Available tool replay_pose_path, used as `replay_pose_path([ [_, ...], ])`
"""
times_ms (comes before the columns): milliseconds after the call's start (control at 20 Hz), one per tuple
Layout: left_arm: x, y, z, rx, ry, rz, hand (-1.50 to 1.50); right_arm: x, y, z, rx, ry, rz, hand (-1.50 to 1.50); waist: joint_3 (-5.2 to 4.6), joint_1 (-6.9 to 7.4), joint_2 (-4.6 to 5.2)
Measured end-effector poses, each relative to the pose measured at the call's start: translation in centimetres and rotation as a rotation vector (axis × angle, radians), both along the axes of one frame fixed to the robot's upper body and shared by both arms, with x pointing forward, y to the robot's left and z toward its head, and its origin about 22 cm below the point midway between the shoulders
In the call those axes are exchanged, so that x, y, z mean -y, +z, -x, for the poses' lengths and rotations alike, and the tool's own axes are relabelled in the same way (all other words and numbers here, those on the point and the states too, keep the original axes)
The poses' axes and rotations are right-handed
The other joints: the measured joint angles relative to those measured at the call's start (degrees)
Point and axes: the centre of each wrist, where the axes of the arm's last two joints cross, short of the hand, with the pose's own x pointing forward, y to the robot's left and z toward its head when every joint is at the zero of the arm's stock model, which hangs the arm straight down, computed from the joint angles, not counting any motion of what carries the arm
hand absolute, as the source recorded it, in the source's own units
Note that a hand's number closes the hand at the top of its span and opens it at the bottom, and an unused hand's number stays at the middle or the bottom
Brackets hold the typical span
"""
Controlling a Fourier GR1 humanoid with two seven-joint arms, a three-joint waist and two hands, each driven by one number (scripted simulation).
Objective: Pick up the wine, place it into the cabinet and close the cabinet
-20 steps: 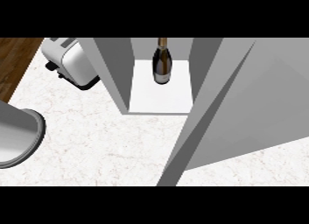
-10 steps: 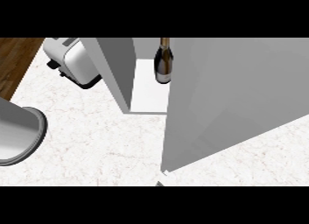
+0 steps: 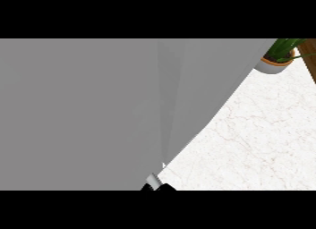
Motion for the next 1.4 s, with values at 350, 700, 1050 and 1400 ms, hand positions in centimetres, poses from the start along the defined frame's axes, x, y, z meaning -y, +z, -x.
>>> replay_pose_path([
  [350, 0.7, -1.2, -0.7, 0.001, 0.023, 0.0, -1.5, -5.7, 3.5, -5.7, 0.034, -0.028, -0.013, 1.5, 0.07, -0.09, 0.1],
  [700, 1.0, -0.8, -1.0, 0.003, 0.036, 0.003, -1.5, -8.6, 5.7, -11.6, 0.145, -0.142, 0.055, 1.5, 0.13, -0.66, 0.01],
  [1050, 1.0, -0.8, -1.0, 0.006, 0.04, -0.004, -1.5, -8.5, 5.5, -17.2, 0.135, -0.202, 0.071, 1.5, 0.12, -1.02, -0.15],
  [1400, 0.6, -0.3, -1.3, 0.004, 0.044, -0.015, -1.5, -7.7, 4.5, -19.6, 0.157, -0.154, 0.076, 1.5, -0.07, -0.86, -1.57],
])
